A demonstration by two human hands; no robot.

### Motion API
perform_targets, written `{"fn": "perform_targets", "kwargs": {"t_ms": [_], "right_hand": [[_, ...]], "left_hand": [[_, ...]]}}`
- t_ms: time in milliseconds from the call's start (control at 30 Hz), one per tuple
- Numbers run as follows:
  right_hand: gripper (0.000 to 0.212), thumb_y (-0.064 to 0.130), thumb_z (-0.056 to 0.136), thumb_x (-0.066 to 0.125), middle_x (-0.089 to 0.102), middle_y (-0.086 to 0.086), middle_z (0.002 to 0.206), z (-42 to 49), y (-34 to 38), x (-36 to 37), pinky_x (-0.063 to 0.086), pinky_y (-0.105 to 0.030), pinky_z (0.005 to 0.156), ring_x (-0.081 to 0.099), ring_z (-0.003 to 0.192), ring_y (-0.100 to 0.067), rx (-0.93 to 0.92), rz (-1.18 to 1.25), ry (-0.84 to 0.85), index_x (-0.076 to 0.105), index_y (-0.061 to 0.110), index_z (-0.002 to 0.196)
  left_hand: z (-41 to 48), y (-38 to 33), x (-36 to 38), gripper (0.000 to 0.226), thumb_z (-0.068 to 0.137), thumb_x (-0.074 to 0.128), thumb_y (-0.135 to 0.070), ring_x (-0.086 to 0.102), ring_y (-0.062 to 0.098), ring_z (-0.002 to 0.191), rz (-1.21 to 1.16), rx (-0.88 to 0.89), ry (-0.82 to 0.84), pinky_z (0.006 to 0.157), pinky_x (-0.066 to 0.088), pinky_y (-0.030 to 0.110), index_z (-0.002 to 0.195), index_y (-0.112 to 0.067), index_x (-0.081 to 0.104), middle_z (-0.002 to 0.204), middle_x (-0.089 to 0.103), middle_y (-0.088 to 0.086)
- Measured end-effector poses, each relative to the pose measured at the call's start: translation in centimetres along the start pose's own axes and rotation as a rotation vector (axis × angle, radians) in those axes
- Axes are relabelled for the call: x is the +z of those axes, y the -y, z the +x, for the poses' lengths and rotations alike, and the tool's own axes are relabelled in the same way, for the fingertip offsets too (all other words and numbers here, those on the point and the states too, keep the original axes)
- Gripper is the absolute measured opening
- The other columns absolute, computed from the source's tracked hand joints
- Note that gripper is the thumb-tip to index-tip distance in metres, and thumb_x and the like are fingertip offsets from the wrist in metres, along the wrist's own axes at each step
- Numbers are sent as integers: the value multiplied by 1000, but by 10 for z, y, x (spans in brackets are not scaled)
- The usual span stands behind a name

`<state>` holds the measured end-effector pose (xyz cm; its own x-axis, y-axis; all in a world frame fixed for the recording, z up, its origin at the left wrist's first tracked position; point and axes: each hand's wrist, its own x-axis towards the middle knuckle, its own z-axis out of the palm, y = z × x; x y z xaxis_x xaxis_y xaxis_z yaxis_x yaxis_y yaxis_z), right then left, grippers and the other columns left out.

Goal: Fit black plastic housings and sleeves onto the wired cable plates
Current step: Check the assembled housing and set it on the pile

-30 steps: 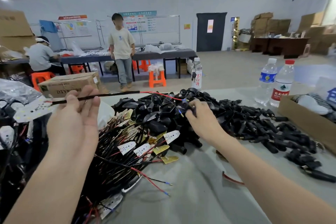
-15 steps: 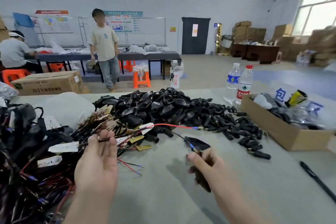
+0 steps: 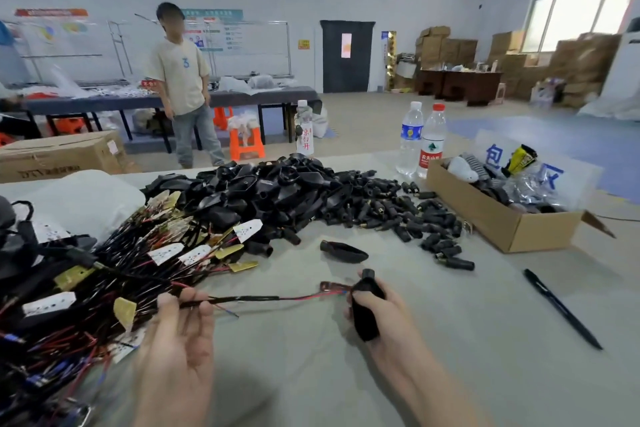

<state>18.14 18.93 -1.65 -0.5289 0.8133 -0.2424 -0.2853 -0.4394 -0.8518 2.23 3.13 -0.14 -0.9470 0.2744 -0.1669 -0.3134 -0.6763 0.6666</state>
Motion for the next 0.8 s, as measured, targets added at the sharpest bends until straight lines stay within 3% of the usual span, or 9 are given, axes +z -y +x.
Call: {"fn": "perform_targets", "kwargs": {"t_ms": [133,233,333,400,467,533,633,800], "right_hand": [[9,13,98,52,64,-10,67,-3,7,3,51,-28,45,62,52,-19,97,250,41,59,8,94],[25,32,102,46,63,-13,74,-3,11,4,55,-37,61,59,67,-27,167,450,21,56,12,91],[23,34,102,43,62,-15,87,-3,13,5,47,-39,79,59,76,-28,187,555,1,54,14,95],[21,31,101,44,61,-15,94,-3,14,5,44,-36,84,58,80,-25,186,602,-14,55,16,92],[22,29,100,44,57,-14,101,-1,15,4,43,-33,88,57,90,-24,178,653,-19,56,15,88],[21,26,99,46,57,-12,99,-1,15,3,44,-31,88,57,93,-23,188,695,-10,56,15,84],[18,19,97,49,60,-14,90,-1,14,0,47,-30,78,59,81,-23,188,704,-16,57,12,83],[18,15,101,39,60,-15,86,5,14,-4,48,-35,75,57,74,-27,109,718,-69,56,11,97]], "left_hand": [[1,-8,2,39,100,46,-32,69,-2,67,-83,-70,38,69,55,10,77,-13,71,69,71,-10],[0,-9,2,56,99,47,-32,68,-1,66,-128,-91,50,68,53,9,52,-17,75,69,70,-11],[-4,-4,3,42,96,49,-32,68,-1,66,-42,-92,67,65,54,10,66,-15,74,70,70,-10],[-7,1,5,25,97,50,-31,68,0,68,37,-39,91,64,55,12,83,-15,64,70,70,-9],[-10,5,7,19,99,50,-29,69,1,70,72,21,125,65,56,14,87,-17,58,71,70,-9],[-13,6,7,18,100,49,-27,69,3,71,98,59,158,65,56,15,86,-18,56,73,70,-8],[-17,7,7,18,101,49,-26,68,5,70,133,69,215,63,55,15,86,-19,57,74,68,-6],[-19,5,7,18,95,51,-29,66,6,67,134,48,321,57,51,15,84,-20,62,74,65,-5]]}}
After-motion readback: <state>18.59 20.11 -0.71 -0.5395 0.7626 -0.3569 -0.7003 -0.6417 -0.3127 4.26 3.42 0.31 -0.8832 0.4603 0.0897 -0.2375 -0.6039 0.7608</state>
